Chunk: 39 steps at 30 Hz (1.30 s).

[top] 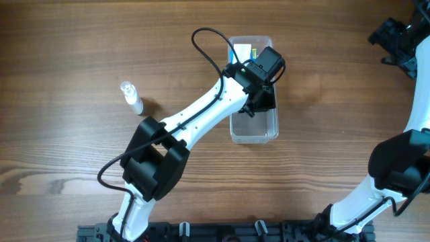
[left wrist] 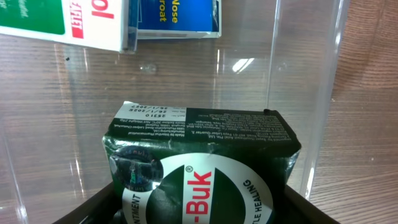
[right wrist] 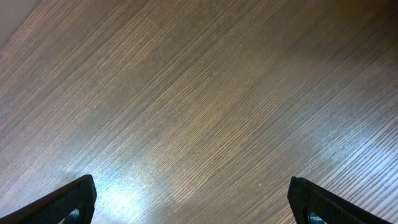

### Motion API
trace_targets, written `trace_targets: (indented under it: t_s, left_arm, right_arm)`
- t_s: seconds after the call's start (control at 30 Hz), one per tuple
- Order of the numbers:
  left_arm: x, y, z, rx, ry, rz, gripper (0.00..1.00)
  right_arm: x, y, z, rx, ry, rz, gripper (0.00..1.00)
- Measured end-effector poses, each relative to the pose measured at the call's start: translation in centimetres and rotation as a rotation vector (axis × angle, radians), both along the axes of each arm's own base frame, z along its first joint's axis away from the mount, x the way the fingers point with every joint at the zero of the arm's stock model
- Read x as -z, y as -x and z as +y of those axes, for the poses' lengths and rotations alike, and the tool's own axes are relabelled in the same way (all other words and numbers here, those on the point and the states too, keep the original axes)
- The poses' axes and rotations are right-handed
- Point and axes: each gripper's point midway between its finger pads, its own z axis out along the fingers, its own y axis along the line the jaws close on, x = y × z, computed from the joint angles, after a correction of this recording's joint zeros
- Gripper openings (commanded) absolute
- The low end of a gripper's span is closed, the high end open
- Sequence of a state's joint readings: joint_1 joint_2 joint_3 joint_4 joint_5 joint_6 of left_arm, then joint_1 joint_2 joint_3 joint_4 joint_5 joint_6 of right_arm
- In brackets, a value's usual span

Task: Pack container
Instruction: 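Carry the Zam-Buk box right and lower it into the container, then release the box and move the left gripper to the white bottle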

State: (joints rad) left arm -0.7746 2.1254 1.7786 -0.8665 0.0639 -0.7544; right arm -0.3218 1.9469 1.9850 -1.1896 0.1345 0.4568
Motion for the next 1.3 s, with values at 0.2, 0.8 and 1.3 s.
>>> trace_targets:
  t_s: [0.2,0.8,1.3]
  left_arm:
    - [0.0,0.1,0.1,0.0,-0.002,0.002,0.64]
    - [0.0,0.1,0.1,-0.003,-0.002,0.004,0.73]
    - [-2.2,0.6,0.2,0.026,0.023,-0.013,0.75]
  right_arm:
    - [0.0,0.0,0.0,0.0,0.0,0.0,1.0]
    - [0.0,0.0,0.0,0.0,0.0,0.0,1.0]
    - [0.0,0.0,0.0,0.0,0.0,0.0,1.0]
